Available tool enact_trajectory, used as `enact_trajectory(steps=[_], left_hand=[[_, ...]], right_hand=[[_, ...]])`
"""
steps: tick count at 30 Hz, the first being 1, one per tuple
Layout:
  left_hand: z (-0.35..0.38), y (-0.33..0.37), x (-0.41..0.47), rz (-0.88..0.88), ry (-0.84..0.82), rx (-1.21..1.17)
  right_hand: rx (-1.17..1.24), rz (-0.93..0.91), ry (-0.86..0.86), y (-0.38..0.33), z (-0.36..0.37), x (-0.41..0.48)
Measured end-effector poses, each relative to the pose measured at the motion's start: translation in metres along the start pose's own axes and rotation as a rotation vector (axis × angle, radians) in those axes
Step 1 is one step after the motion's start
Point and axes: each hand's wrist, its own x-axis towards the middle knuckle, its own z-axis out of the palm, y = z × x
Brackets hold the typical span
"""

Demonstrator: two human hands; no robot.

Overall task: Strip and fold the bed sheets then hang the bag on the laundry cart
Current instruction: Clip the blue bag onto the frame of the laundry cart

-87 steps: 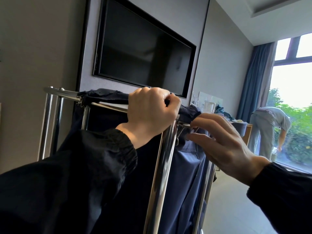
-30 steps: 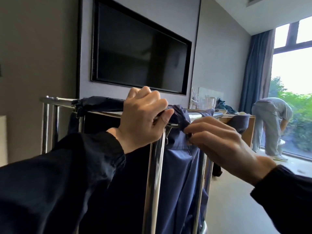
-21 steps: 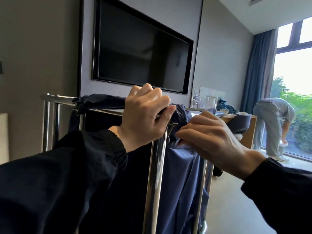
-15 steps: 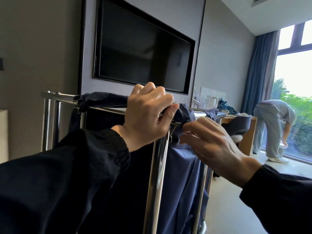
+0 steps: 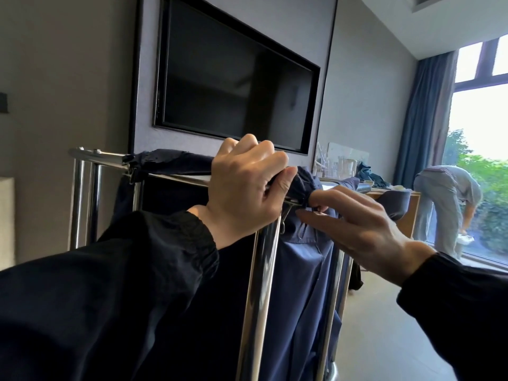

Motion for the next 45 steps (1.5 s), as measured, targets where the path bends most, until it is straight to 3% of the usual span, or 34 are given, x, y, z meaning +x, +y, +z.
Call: enact_trajectory(steps=[11, 36, 45], left_hand=[[0.000, 0.001, 0.000, -0.012, -0.003, 0.005], [-0.001, 0.003, 0.001, -0.031, 0.011, 0.003], [-0.001, 0.003, 0.000, -0.047, 0.007, -0.011]], right_hand=[[-0.060, 0.026, 0.147, -0.011, 0.016, 0.002], [-0.064, 0.108, 0.261, -0.018, 0.032, 0.000], [-0.194, 0.239, 0.310, -0.032, 0.037, 0.006]])
